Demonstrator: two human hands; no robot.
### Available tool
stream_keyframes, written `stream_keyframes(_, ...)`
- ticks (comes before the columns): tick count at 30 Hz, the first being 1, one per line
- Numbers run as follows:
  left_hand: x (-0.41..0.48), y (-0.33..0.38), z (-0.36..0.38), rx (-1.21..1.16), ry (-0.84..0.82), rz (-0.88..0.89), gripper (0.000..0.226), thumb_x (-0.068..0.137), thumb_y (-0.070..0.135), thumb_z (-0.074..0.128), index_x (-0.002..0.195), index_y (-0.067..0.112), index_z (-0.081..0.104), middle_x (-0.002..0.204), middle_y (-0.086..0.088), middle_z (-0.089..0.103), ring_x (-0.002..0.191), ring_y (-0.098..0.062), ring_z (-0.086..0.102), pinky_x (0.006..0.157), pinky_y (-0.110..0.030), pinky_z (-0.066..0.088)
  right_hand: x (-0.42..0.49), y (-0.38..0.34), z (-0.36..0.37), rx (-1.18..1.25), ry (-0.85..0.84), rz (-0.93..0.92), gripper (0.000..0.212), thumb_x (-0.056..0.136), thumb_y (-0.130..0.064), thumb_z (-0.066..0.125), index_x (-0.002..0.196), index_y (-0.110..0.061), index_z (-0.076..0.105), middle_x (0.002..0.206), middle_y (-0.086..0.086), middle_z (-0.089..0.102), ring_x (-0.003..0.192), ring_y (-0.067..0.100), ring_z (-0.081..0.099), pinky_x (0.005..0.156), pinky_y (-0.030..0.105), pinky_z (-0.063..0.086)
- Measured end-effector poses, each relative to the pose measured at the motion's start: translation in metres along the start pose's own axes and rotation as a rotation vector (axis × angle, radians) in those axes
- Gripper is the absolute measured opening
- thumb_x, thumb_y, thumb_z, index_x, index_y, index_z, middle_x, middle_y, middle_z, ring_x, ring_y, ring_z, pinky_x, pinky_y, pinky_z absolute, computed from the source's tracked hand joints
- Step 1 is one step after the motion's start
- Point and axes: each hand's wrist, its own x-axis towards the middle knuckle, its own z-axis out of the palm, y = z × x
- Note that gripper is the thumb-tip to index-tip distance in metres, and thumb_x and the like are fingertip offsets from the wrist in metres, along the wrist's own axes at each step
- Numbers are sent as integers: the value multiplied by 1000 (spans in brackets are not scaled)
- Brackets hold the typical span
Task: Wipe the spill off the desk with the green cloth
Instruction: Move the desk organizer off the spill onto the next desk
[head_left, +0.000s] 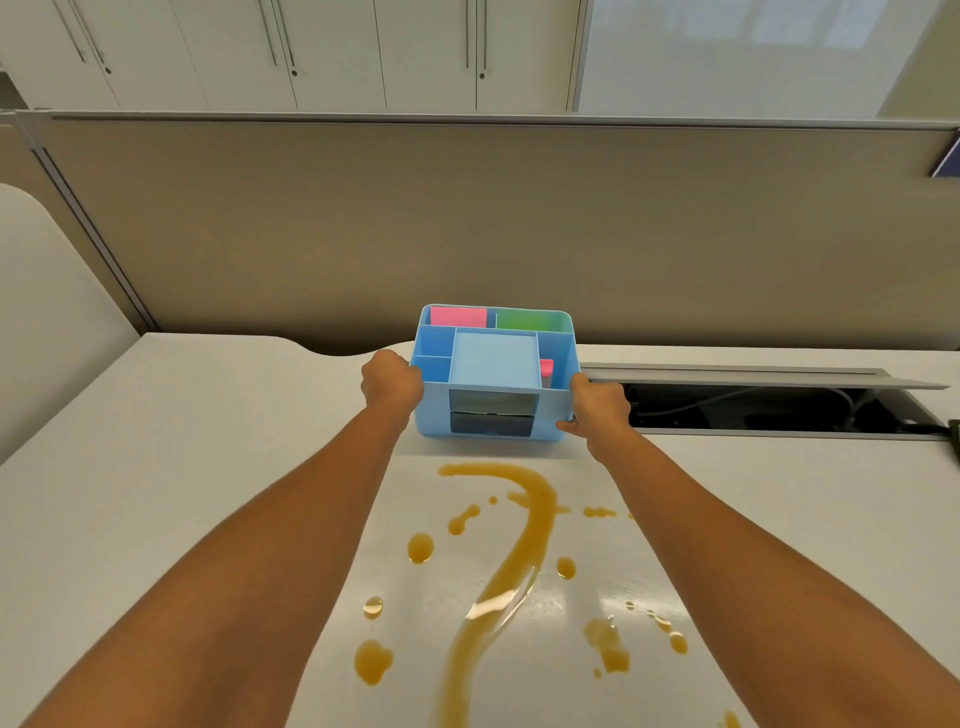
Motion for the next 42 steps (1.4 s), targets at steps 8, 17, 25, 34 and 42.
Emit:
stream_keyframes(8,-1,1,-36,-20,11,3,19,89,12,57,99,-4,59,90,-15,57,84,-23,54,72,-31,47,-28,-14,4,15,-43,-11,36,92,-24,52,122,-6,45,123,17,56,113,32,56,88,39,56)
stream_keyframes(17,-15,-19,-114,-42,56,-40,22,88,11,57,104,-3,60,108,-21,64,83,-23,54,70,-29,44,-99,-32,29,-14,-105,-96,17,92,-22,51,99,-11,41,103,13,50,111,32,58,84,38,56)
stream_keyframes(25,-7,-77,-203,-3,69,-82,13,89,10,56,95,0,59,91,-14,56,84,-26,56,76,-33,51,-173,-9,97,-68,-180,-51,30,91,-23,52,116,-7,49,123,16,59,108,32,61,84,35,56)
stream_keyframes(34,13,-165,-288,-8,56,-118,16,88,6,55,99,-2,63,91,-16,57,85,-28,57,74,-34,50,-249,29,185,-69,-219,9,34,91,-23,53,120,-5,47,124,16,58,110,31,60,83,33,55)
stream_keyframes(42,23,-221,-337,-34,79,-155,33,82,-7,48,52,9,48,82,-19,54,73,-31,53,78,-46,55,-290,49,234,-82,-255,24,33,91,-21,52,119,-3,50,122,18,58,109,34,60,86,37,57)
